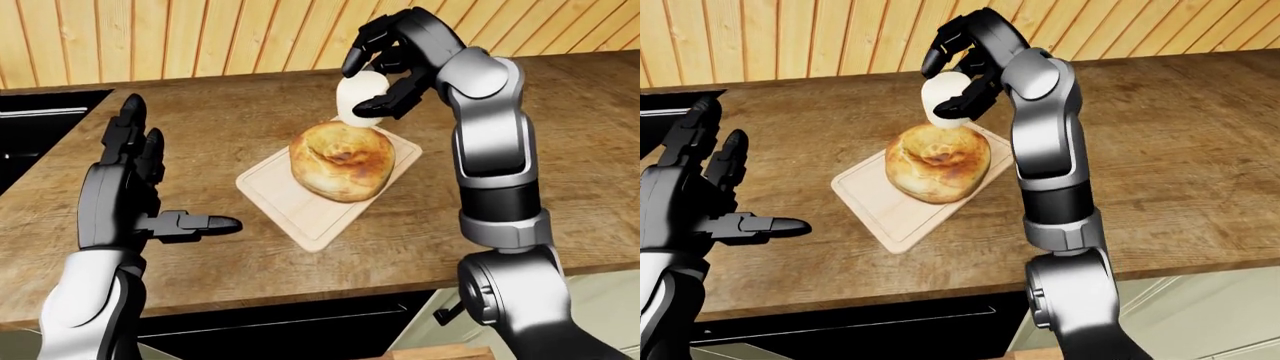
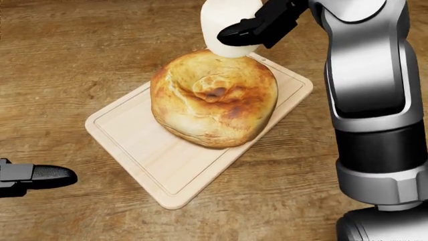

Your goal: Pick up the wedge of cheese and place it on the slice of bread to prepare a simple cheese on bread dish.

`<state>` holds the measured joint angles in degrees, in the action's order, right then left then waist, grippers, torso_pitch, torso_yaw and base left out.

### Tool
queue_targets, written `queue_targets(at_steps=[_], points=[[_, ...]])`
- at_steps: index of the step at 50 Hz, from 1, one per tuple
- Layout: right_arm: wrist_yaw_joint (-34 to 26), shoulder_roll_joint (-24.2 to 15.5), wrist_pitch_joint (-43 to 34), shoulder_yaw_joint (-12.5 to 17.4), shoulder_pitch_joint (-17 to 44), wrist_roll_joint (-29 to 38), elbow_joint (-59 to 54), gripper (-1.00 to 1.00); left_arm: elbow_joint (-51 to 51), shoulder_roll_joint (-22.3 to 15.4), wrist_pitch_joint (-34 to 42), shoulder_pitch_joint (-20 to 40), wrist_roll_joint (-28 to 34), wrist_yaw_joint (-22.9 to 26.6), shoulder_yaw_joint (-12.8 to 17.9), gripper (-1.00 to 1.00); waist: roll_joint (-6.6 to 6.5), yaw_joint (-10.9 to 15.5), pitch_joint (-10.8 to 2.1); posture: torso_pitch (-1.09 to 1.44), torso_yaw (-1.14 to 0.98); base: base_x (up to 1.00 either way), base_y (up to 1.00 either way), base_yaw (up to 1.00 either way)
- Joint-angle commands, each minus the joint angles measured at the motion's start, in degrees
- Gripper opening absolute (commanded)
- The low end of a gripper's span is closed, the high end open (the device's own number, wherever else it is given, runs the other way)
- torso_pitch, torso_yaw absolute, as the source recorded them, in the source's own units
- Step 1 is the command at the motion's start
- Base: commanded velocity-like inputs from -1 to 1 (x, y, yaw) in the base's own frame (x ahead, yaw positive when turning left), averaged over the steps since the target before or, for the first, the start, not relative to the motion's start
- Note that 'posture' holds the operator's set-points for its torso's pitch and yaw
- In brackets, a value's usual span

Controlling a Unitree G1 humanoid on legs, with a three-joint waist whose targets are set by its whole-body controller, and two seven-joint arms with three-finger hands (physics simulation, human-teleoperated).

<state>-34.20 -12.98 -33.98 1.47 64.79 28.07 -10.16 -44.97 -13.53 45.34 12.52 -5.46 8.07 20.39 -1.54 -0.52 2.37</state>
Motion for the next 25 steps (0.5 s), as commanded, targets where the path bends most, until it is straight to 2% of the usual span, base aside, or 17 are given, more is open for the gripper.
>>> queue_targets(at_steps=[1, 25], points=[[1.7, 0.1, 3.2, 0.6, 2.7, -0.7, 0.1, -0.4, -1.7, -0.6, -1.2, 1.1, -0.1, -0.3, 0.4, 1.0, -0.17, 0.0, -1.46, 0.0, 0.0, 0.0, 0.0, 0.0], [3.6, 3.0, 6.4, -0.5, -3.5, -0.9, -0.6, -0.4, -1.4, -0.9, -2.1, 0.5, -0.3, -0.5, 1.0, 1.0, -0.09, 0.2, -1.24, 0.0, 0.0, 0.0, 0.0, 0.0]])
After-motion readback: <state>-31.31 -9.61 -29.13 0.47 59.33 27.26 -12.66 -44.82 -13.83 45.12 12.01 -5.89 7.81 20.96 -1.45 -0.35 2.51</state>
